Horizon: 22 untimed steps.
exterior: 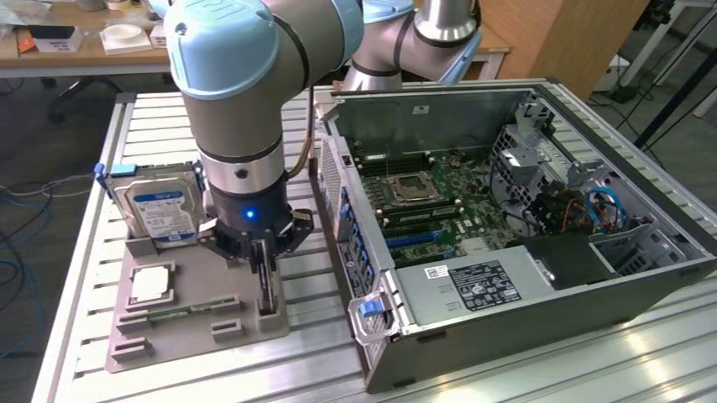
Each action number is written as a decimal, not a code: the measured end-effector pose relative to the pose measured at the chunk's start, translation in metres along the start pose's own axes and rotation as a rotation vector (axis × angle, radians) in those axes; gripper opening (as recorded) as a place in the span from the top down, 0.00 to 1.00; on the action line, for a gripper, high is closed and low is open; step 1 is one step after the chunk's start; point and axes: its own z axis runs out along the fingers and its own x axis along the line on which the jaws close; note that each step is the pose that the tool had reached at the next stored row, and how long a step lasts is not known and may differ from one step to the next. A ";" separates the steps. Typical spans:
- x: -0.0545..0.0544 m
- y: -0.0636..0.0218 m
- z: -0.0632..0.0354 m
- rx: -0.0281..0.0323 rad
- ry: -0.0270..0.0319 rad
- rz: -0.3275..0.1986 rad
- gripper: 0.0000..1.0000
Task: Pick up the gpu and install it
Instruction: 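Pick up the gpu and move the gpu toward the slot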
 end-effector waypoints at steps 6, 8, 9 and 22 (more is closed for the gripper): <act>0.000 0.0000 0.0000 0.0001 0.0001 0.000 0.73; 0.000 0.0000 0.0000 0.0001 0.0000 0.000 0.73; 0.000 0.0000 0.0000 0.0000 0.0000 0.000 0.73; -0.001 0.0014 -0.0436 -0.0001 -0.0001 0.000 0.73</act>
